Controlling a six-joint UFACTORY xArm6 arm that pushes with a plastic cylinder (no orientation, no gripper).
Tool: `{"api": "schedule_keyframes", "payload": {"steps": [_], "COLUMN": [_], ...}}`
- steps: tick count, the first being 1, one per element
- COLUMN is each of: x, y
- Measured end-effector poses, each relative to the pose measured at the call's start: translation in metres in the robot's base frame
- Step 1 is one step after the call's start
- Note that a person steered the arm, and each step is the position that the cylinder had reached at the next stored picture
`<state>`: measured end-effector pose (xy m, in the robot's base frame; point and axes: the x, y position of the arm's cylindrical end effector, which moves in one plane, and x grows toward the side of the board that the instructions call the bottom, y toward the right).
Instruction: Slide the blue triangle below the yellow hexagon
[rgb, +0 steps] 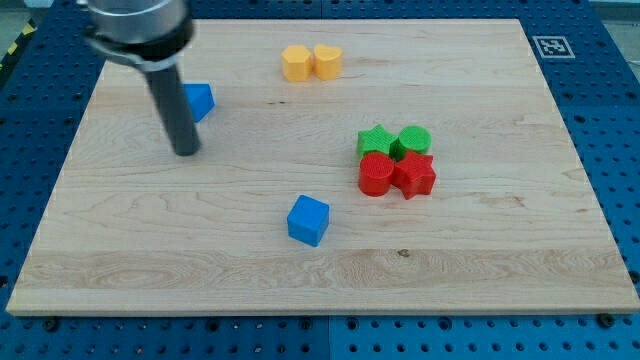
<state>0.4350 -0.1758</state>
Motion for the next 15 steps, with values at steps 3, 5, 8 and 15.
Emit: {"api": "schedule_keyframes", "payload": {"steps": [3,5,8,15], "x": [-0.045,-0.072,-0.073,-0.114], "y": [-0.004,-0.003,0.051,0.082]}}
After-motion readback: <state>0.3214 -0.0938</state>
